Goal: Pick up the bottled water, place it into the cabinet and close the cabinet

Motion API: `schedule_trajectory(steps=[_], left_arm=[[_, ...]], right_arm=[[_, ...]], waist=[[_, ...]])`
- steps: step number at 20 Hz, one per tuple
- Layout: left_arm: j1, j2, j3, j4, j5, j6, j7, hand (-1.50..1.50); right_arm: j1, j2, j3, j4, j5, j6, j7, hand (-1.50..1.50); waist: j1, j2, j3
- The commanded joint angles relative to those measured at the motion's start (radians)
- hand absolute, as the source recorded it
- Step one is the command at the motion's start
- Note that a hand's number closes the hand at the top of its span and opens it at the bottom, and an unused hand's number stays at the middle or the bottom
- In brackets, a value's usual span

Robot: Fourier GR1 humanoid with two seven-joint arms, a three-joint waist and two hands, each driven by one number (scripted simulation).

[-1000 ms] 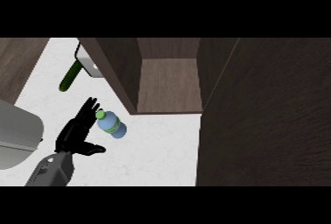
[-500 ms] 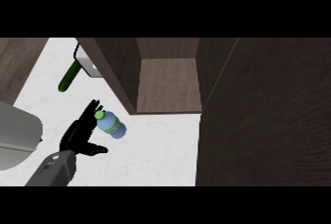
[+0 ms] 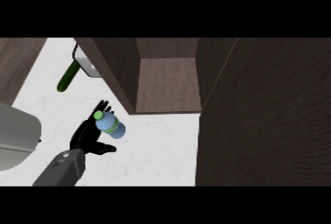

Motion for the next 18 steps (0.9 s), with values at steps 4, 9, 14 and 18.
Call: schedule_trajectory(steps=[4, 9, 14, 18], left_arm=[[-0.028, -0.046, 0.008, 0.045, 0.014, -0.086, 0.000, -1.50], [-0.010, -0.040, 0.010, 0.046, 0.019, -0.168, -0.015, -1.50], [-0.015, -0.059, -0.011, 0.030, -0.003, -0.180, -0.030, -1.50], [-0.068, -0.069, 0.003, 0.035, 0.016, -0.193, 0.032, 1.50]], right_arm=[[0.052, -0.018, -0.015, -0.011, -0.027, 0.023, -0.022, -1.50], [-0.011, 0.016, 0.048, -0.063, 0.019, -0.054, 0.085, -1.50], [-0.060, 0.001, -0.012, 0.016, -0.025, -0.022, 0.040, -1.50], [0.048, 0.012, 0.066, -0.017, 0.041, -0.006, -0.002, -1.50]], waist=[[-0.003, -0.002, 0.001], [0.000, 0.001, 0.000], [0.000, 0.003, 0.000], [-0.011, 0.000, 0.000]])
